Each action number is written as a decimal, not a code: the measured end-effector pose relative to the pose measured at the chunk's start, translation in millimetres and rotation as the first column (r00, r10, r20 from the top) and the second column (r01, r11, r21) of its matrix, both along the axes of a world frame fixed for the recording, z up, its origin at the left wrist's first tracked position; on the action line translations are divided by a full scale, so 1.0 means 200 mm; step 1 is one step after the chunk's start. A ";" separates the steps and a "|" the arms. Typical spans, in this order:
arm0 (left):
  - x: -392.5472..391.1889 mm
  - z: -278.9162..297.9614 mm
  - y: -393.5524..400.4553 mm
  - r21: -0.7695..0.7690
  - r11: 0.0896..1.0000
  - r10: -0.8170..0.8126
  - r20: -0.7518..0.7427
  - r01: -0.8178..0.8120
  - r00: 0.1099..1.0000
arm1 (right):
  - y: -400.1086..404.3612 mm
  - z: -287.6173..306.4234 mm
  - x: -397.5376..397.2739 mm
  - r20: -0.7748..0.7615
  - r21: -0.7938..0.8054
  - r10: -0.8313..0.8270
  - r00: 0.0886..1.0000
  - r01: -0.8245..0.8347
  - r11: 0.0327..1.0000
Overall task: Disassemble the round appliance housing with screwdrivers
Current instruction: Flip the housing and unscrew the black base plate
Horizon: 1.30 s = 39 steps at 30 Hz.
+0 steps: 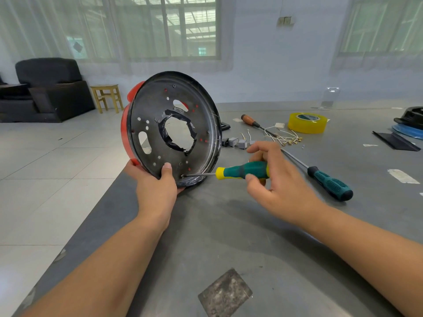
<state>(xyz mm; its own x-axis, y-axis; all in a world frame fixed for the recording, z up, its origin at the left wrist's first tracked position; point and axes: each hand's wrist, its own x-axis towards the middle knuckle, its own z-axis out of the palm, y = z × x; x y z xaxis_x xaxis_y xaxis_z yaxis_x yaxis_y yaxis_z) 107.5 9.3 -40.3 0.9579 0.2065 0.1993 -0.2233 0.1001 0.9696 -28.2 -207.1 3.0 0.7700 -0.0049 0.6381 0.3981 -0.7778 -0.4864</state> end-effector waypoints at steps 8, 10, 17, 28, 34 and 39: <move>0.02 -0.01 0.00 -0.012 1.000 0.019 -0.016 -0.019 1.000 | -0.02 0.01 0.02 -0.031 -0.056 -0.062 0.998 0.060 0.997; 0.02 -0.02 0.00 -0.023 0.999 0.022 -0.018 -0.023 1.000 | -0.02 0.01 0.00 -0.017 -0.039 0.046 0.999 -0.046 0.998; 0.02 -0.01 0.00 -0.006 1.000 0.008 -0.015 -0.008 1.000 | -0.01 0.02 0.00 -0.037 -0.075 -0.056 0.998 0.053 0.996; 0.02 -0.01 0.00 0.002 1.000 0.014 -0.005 -0.014 1.000 | 0.01 0.01 0.00 -0.032 0.066 -0.027 0.999 0.029 0.997; 0.02 0.00 0.00 -0.007 1.000 0.007 0.002 -0.007 1.000 | 0.01 0.01 0.00 -0.128 0.095 -0.123 0.984 0.136 0.986; 0.01 0.00 0.00 -0.007 1.000 0.015 0.002 -0.015 1.000 | 0.02 0.01 -0.02 0.022 -0.043 -0.015 1.000 0.015 0.999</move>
<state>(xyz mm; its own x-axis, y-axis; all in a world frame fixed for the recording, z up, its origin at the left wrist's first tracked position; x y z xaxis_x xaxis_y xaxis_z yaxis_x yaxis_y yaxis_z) 109.5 9.2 -41.0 0.9543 0.2220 0.1999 -0.2270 0.1037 0.9684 -31.5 -202.7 5.0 0.7563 0.0113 0.6542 0.3961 -0.8037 -0.4440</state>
